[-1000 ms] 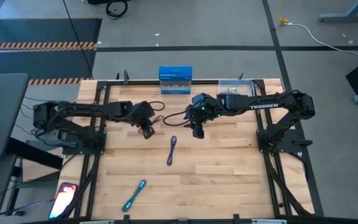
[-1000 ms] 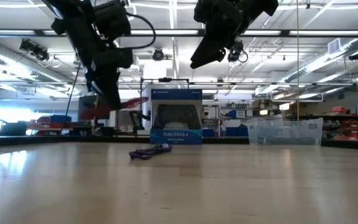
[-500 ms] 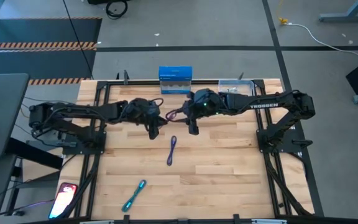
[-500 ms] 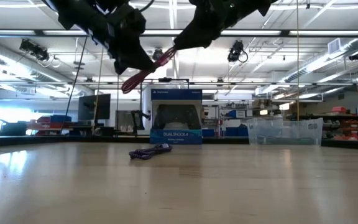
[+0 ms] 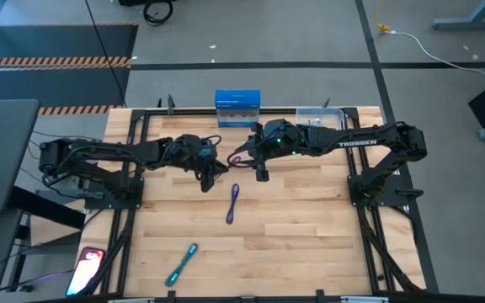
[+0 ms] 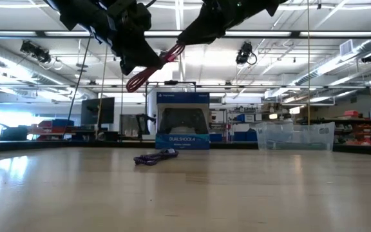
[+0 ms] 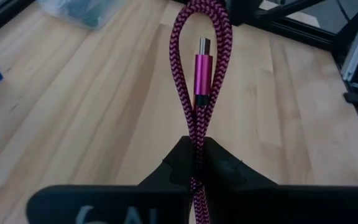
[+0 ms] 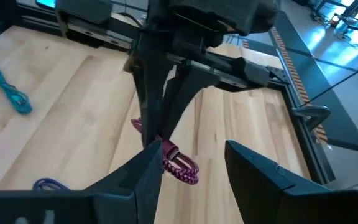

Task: Pick and place USB-C Cables
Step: Put the pink charger cable into the bin

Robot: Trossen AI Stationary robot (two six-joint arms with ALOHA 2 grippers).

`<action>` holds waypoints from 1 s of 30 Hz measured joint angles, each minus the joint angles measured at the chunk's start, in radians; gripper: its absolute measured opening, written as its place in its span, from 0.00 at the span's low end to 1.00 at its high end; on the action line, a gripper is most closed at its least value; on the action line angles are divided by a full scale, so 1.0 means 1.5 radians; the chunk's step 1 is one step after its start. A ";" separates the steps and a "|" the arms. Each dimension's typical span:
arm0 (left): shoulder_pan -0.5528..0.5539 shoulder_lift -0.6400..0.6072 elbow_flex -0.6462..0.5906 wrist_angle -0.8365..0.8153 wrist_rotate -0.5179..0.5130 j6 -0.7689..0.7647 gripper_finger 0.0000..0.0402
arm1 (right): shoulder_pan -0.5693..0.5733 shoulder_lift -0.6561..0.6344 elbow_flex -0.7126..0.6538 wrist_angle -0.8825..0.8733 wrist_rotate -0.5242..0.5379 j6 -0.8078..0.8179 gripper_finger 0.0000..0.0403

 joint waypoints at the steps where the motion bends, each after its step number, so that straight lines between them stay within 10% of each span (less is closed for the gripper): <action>1: 0.000 0.000 0.000 0.000 0.002 0.000 0.06 | 0.000 0.002 0.000 -0.001 -0.002 0.000 0.45; 19: -0.005 0.000 0.000 -0.037 0.020 0.010 0.06 | 0.000 0.092 0.000 0.030 -0.027 -0.042 0.24; 30: 0.013 0.000 0.000 -0.043 0.023 0.016 0.06 | 0.001 0.085 0.000 0.027 -0.087 -0.045 0.33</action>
